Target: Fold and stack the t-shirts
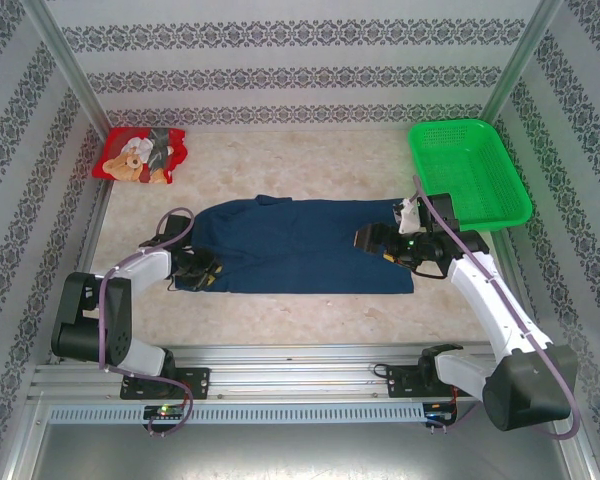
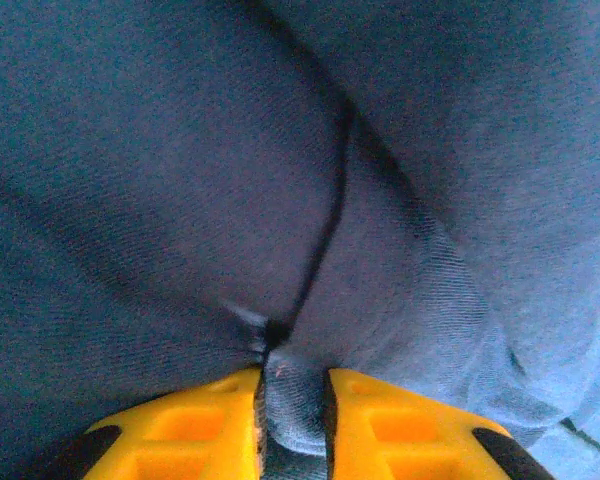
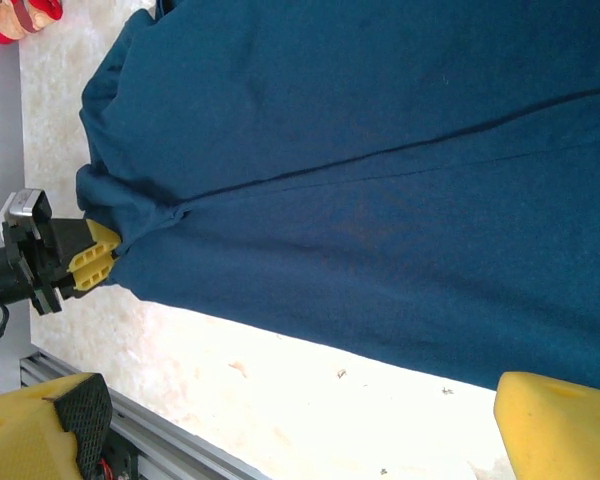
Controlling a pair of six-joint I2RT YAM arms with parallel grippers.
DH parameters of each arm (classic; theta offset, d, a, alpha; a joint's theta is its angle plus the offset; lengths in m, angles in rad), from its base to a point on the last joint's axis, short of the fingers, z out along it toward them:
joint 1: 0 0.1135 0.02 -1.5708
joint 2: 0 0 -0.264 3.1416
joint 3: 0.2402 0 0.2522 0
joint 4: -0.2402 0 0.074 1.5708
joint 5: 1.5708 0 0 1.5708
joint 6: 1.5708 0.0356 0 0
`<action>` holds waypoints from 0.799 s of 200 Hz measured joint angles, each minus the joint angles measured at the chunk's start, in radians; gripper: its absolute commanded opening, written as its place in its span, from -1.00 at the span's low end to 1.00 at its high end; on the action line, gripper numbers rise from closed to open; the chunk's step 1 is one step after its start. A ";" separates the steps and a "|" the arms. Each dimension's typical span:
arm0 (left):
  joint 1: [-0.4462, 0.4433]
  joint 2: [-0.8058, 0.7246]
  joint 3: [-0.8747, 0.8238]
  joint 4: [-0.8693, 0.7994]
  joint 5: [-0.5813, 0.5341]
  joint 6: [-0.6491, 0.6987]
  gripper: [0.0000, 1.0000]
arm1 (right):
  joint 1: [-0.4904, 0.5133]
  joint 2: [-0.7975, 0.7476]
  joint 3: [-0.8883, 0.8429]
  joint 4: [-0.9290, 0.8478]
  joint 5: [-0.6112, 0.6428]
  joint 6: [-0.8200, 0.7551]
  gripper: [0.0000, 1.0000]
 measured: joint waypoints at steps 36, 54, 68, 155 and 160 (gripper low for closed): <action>0.000 -0.001 0.020 0.001 0.001 0.014 -0.82 | 0.000 -0.004 0.000 0.000 0.000 0.000 0.96; 0.000 -0.008 0.021 0.000 0.000 0.015 -0.84 | 0.000 -0.004 0.000 0.000 0.000 0.000 0.96; 0.000 -0.018 0.025 -0.002 0.000 0.019 -0.88 | 0.000 -0.004 0.000 0.000 0.000 0.000 0.96; -0.001 0.015 0.206 -0.029 0.034 0.080 -1.00 | 0.000 -0.001 0.000 0.009 0.007 0.000 0.96; -0.001 0.027 0.227 -0.033 0.035 0.093 -1.00 | 0.000 0.000 0.000 0.011 0.007 0.000 0.96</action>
